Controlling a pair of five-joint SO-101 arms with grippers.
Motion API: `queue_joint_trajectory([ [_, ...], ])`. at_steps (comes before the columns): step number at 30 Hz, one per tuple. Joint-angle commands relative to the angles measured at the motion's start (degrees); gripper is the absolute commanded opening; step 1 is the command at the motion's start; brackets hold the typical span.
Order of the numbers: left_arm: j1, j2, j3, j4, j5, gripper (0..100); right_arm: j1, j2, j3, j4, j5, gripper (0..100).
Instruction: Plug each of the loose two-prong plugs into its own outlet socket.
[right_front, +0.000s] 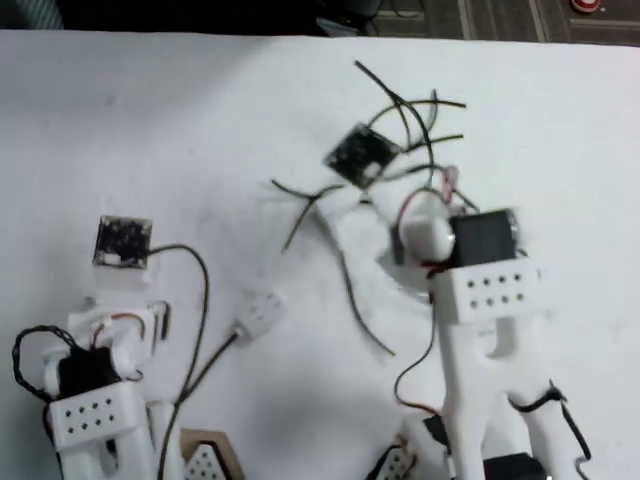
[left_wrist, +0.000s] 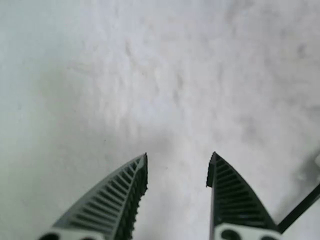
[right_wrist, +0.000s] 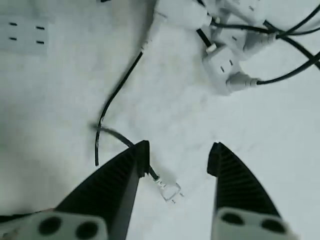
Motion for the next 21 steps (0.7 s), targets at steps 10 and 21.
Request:
queue_joint_trajectory([
  [10, -0.13, -0.84, -0.35, -1.05, -0.18, 21, 12.44, 0.57, -0.18, 6.46, 11.25, 19.4],
  [21, -0.13, -0.84, -0.35, -1.05, -0.18, 21, 22.11, 0.13, 26.29, -6.46, 42.37, 19.4],
])
